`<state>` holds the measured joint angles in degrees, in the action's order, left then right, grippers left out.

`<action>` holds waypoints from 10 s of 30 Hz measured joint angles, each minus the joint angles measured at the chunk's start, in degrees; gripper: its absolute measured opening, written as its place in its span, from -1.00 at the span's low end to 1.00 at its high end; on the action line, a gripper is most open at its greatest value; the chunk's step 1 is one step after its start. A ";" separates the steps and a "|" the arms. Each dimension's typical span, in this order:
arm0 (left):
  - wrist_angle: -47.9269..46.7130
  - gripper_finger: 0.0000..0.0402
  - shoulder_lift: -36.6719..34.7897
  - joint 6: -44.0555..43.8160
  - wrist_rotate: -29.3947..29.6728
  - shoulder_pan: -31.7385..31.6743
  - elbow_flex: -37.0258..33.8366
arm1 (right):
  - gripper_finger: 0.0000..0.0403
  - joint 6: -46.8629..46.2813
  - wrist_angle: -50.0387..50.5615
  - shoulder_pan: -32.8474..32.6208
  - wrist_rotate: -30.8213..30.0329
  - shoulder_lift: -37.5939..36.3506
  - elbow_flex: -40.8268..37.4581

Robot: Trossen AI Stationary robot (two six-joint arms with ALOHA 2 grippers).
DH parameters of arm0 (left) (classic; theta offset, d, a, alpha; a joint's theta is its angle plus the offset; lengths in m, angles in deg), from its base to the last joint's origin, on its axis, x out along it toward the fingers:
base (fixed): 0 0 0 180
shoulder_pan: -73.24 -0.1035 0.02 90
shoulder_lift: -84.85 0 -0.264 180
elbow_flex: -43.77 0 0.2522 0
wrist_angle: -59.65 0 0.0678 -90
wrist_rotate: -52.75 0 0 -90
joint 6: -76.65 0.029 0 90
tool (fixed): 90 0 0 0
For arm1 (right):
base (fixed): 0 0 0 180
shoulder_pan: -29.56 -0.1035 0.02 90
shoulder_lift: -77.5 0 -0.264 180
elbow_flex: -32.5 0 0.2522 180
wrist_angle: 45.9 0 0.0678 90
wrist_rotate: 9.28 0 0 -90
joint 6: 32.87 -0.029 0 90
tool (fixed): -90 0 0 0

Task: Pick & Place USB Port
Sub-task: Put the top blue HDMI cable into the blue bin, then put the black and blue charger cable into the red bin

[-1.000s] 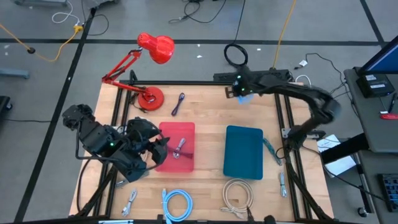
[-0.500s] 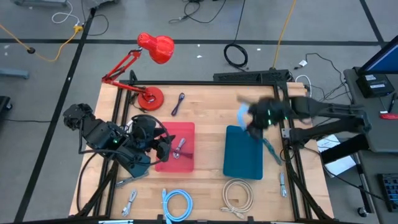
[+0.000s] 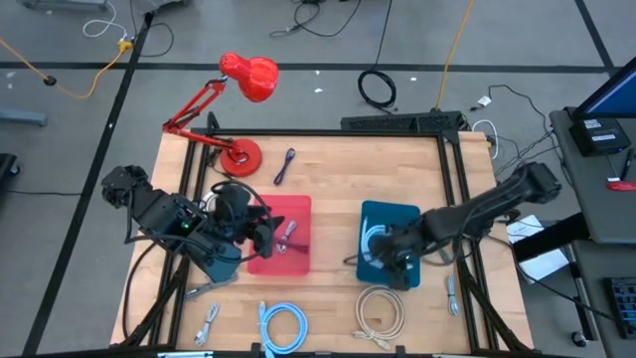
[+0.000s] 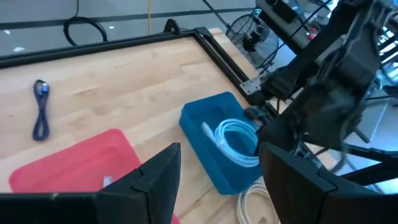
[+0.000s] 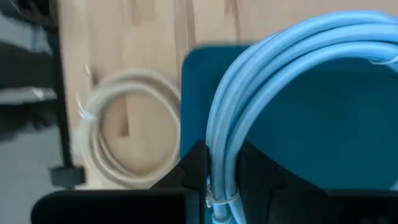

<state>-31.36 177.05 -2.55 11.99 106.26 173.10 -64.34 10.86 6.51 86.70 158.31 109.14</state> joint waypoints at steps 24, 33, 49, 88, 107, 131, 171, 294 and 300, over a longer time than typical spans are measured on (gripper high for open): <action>4.31 0.11 0.04 0.04 -1.65 0.33 0.00 | -0.01 -8.24 -3.85 -3.38 -0.29 -5.58 -6.67; -12.21 0.11 -2.46 -8.57 -7.52 -7.65 -3.33 | 0.02 -12.48 -13.48 -3.21 -2.95 -14.82 -6.65; -9.66 -0.05 -25.18 -15.87 -32.52 -37.39 -47.73 | 0.01 -6.50 -35.85 -3.17 -19.83 -22.29 -6.58; 50.87 0.22 -31.02 4.27 -38.74 -54.01 -82.36 | 0.01 -5.64 -35.93 -1.24 -22.64 -22.04 -6.58; 40.88 0.22 6.18 44.61 -48.28 -65.65 -43.41 | 0.01 -8.40 -35.86 -0.55 -22.45 -22.01 -6.58; 32.36 0.22 12.93 51.79 -54.18 -62.91 -35.32 | -0.03 -12.65 -23.43 -1.13 -16.25 -22.30 -6.63; 37.63 0.22 -2.03 27.78 -36.25 -25.18 -35.34 | -0.02 -50.02 32.42 -8.66 -4.43 -22.89 -20.28; 40.42 0.22 -3.28 20.99 -25.58 -22.64 -35.36 | -1.00 -45.90 -9.78 -1.55 -15.26 -16.47 -7.21; 35.26 0.22 -9.78 20.06 -19.89 -24.33 -35.36 | -1.00 -42.49 -31.18 5.60 -9.25 -4.39 -7.00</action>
<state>3.90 167.28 17.51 -7.90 81.93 137.74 -106.83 -20.33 12.11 77.45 153.92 102.14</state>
